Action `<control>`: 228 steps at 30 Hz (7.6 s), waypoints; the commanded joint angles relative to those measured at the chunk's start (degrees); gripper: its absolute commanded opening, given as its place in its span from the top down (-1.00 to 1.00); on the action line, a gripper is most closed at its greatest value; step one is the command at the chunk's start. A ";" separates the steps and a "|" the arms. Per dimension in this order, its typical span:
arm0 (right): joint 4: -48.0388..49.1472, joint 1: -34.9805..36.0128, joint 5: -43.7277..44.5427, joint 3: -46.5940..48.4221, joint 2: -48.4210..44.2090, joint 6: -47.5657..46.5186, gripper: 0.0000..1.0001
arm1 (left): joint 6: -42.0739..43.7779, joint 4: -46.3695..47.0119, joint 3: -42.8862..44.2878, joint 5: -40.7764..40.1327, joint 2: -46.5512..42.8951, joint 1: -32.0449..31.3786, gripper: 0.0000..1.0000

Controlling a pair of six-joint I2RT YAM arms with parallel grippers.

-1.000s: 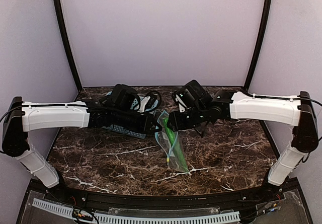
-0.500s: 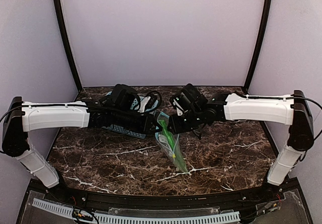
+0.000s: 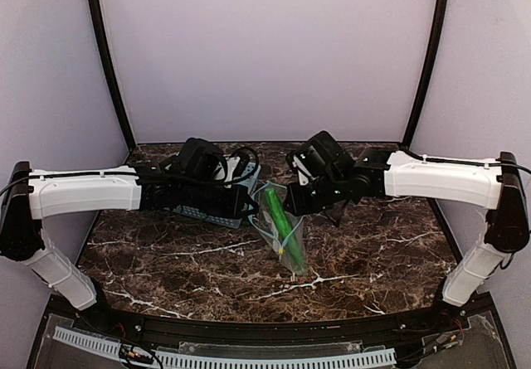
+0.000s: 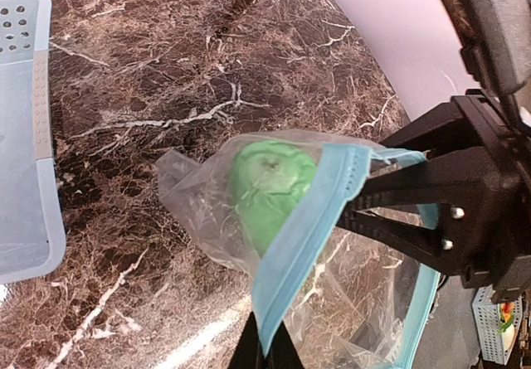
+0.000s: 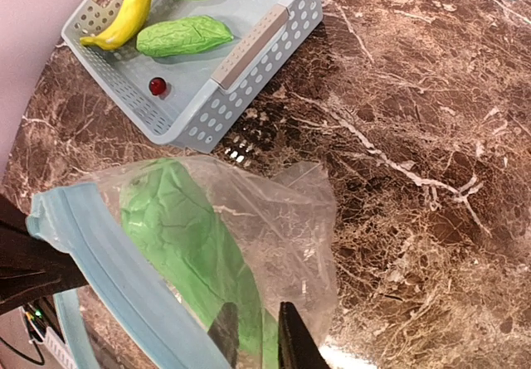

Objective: Place the food in the zip-top bag and seal the zipper
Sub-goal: Open the zipper food storage bag at the center of the board, then pick up the fake vegetable from the bin, then place the fake vegetable in the zipper food storage bag.

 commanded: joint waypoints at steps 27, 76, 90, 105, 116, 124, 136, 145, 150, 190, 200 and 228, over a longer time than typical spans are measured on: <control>-6.07 5.16 3.00 1.57 -3.35 2.88 0.88 | -0.65 1.83 -1.88 1.51 -2.08 -0.08 0.99; -12.86 3.73 7.85 8.31 -0.91 3.65 1.00 | 46.93 -24.57 24.92 6.83 20.45 26.04 -0.42; -12.66 2.76 6.29 8.95 0.44 3.62 1.00 | 51.57 -25.05 27.77 4.43 28.69 29.03 -0.42; -11.91 2.41 4.88 9.41 1.29 3.09 1.00 | 52.73 -26.02 26.82 7.18 31.59 29.65 -0.35; -11.55 2.19 4.59 9.24 1.23 2.77 1.00 | 52.80 -26.54 25.03 1.49 31.28 29.63 -0.25; -11.36 2.06 4.58 8.80 0.95 2.97 1.00 | 52.33 -25.66 24.89 -0.18 31.42 29.63 -0.03; -11.13 2.01 4.52 8.34 0.62 3.13 1.00 | 52.72 -25.77 24.12 0.29 31.58 29.63 0.08; -11.11 1.92 4.83 8.61 -0.13 2.94 1.00 | 50.21 -24.39 25.16 1.85 27.14 29.63 0.30; -11.00 1.72 4.85 8.52 -0.09 3.01 1.00 | 45.10 -20.55 24.72 3.27 20.14 29.63 0.35; -6.56 1.53 -0.52 9.79 0.25 2.24 1.00 | 9.13 52.43 -6.08 -7.73 -3.42 -6.23 0.37; -6.21 1.20 -1.12 9.44 -1.33 2.39 1.00 | 11.08 56.49 -11.71 -10.65 -1.91 -6.23 0.37; -6.17 0.39 0.70 10.05 -1.10 3.91 1.00 | 15.54 39.85 -13.28 -25.66 0.50 -10.81 0.34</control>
